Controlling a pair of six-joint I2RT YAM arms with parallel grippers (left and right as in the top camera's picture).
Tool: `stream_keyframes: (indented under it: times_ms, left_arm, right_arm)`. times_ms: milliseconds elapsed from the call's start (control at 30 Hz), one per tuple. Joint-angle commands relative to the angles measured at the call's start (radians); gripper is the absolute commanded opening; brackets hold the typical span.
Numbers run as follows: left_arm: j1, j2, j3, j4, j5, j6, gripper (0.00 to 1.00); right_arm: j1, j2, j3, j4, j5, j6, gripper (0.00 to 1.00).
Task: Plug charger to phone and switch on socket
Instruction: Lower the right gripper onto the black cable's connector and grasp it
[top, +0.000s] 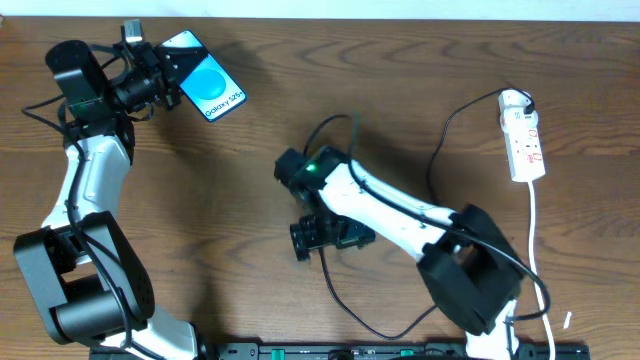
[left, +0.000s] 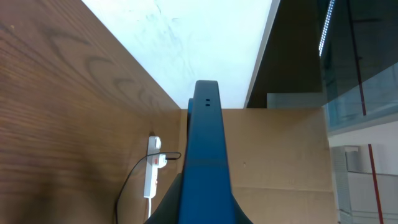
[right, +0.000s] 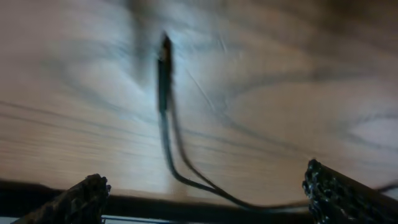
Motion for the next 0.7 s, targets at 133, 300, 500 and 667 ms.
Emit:
stream_keyframes:
  times_ms: [133,300,500,667]
  left_arm:
    - [0.0,-0.024,0.025,0.009,0.022,0.007,0.07]
    - [0.0,-0.024,0.025,0.009,0.037,0.034,0.07]
    - [0.0,-0.024,0.025,0.009,0.044,0.037,0.08]
    - [0.0,-0.024,0.026,0.009,0.043,0.037,0.07]
  right_arm:
    - [0.032,-0.001,0.016,-0.011,0.005,-0.01,0.99]
    - [0.031,0.001,0.016,0.057,0.043,0.001,0.99]
    - [0.028,0.002,0.015,0.088,0.177,0.002,0.99]
    - [0.029,0.014,0.013,0.141,0.274,0.002,0.99]
